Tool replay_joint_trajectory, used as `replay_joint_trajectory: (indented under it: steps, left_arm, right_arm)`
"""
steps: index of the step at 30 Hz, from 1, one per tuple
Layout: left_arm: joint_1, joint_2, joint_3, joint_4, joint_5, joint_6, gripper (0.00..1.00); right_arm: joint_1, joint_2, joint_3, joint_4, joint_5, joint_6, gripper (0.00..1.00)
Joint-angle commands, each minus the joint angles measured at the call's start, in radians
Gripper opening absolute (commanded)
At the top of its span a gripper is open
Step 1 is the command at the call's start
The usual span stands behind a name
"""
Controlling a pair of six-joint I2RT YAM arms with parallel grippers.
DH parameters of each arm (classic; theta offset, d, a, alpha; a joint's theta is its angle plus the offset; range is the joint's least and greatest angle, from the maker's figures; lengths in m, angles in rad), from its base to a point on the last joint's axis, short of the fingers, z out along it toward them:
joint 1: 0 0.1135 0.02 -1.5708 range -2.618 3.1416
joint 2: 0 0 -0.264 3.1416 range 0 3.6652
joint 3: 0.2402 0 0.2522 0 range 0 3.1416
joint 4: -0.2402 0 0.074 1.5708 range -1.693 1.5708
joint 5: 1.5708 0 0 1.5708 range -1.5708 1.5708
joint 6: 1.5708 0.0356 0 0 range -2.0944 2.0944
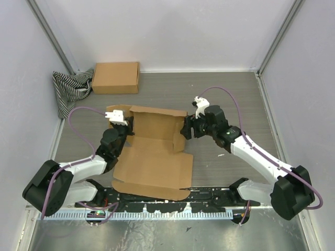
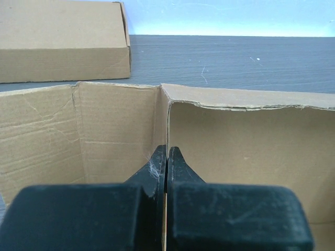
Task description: Fold the paper box
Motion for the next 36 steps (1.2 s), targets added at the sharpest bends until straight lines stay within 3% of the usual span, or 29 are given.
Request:
replay_joint_trajectory:
  steps: [1, 18, 27, 36]
  left_arm:
    - [-0.011, -0.034, -0.008, 0.027, -0.003, 0.004, 0.00]
    - [-0.022, -0.032, -0.018, 0.030, -0.005, 0.000, 0.00]
    - [-0.023, -0.035, -0.043, 0.046, -0.013, -0.002, 0.00]
    - [-0.025, -0.035, -0.051, 0.047, -0.006, -0.006, 0.00]
  right_arm:
    - [0.060, 0.000, 0.064, 0.003, 0.113, 0.033, 0.76]
    - [0.121, -0.015, 0.039, -0.038, 0.172, 0.045, 0.76]
    - [0.176, -0.113, -0.103, 0.057, 0.223, 0.087, 0.74]
    - [0.239, -0.068, -0.118, 0.122, 0.341, 0.091, 0.74]
